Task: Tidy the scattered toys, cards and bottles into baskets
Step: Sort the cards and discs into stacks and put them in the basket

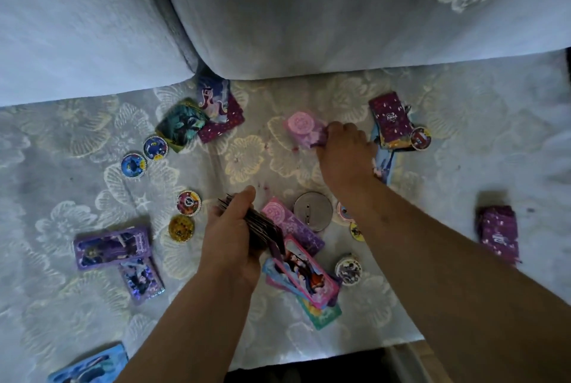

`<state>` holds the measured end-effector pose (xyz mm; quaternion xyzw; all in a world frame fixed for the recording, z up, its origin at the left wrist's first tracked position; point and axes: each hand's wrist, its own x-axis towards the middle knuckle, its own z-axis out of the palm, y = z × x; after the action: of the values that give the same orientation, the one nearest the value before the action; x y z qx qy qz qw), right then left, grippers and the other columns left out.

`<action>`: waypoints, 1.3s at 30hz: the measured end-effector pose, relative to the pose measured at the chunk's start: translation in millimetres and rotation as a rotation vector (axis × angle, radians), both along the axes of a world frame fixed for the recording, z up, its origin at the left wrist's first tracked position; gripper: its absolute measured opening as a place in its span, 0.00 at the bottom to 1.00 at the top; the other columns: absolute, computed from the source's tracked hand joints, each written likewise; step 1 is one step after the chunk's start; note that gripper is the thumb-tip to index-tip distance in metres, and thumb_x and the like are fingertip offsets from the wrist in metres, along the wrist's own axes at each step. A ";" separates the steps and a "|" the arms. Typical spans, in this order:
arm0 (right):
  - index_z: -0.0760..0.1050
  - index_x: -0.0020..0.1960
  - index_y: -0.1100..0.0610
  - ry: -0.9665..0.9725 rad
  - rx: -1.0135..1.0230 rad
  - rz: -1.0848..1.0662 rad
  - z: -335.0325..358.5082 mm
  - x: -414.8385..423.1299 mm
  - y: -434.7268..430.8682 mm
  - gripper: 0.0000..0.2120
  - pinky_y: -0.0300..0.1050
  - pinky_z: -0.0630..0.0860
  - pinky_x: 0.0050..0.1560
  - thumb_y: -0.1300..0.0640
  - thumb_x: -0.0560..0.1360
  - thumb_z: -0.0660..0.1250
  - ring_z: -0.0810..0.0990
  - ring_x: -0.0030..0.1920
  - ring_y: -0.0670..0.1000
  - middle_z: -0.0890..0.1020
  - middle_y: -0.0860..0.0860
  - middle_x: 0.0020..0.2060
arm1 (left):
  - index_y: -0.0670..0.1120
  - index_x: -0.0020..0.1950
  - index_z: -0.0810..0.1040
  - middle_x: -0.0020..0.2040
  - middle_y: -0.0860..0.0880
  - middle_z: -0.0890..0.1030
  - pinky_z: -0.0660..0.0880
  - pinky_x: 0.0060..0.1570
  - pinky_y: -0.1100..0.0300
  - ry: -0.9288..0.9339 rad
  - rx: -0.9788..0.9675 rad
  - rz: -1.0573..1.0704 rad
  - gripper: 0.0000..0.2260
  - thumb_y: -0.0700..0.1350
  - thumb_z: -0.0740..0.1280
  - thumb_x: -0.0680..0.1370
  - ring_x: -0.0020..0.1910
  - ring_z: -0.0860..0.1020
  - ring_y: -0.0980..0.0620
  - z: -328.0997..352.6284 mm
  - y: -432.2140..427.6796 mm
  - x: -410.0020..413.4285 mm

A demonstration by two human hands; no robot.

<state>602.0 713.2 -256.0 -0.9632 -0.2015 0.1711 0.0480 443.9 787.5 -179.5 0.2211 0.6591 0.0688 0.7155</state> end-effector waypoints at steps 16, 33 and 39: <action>0.68 0.60 0.65 0.248 0.209 -0.562 0.4 4.8 -76.6 0.20 0.51 0.70 0.55 0.57 0.74 0.69 0.72 0.56 0.64 0.68 0.64 0.60 | 0.45 0.50 0.77 0.41 0.47 0.77 0.76 0.25 0.64 0.008 -0.016 -0.088 0.04 0.44 0.69 0.77 0.28 0.80 0.54 4.9 -28.7 15.7; 0.72 0.45 0.53 0.552 0.256 -0.076 56.3 -57.2 -77.5 0.14 0.41 0.67 0.37 0.49 0.69 0.75 0.75 0.37 0.50 0.76 0.49 0.38 | 0.45 0.56 0.73 0.36 0.46 0.73 0.76 0.31 0.56 0.100 0.065 0.058 0.14 0.48 0.72 0.74 0.32 0.76 0.48 -12.3 0.3 -56.7; 0.76 0.53 0.55 0.607 0.085 0.113 21.9 -128.1 -91.3 0.18 0.44 0.71 0.45 0.46 0.69 0.73 0.78 0.49 0.56 0.80 0.53 0.46 | 0.44 0.59 0.73 0.35 0.48 0.72 0.73 0.27 0.59 0.127 0.065 0.042 0.14 0.46 0.70 0.76 0.27 0.75 0.52 -8.8 2.7 -84.6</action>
<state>473.9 621.9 -234.1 -0.8524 -0.2383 0.4450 0.1364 359.3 790.2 -188.3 0.2344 0.7051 0.0909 0.6630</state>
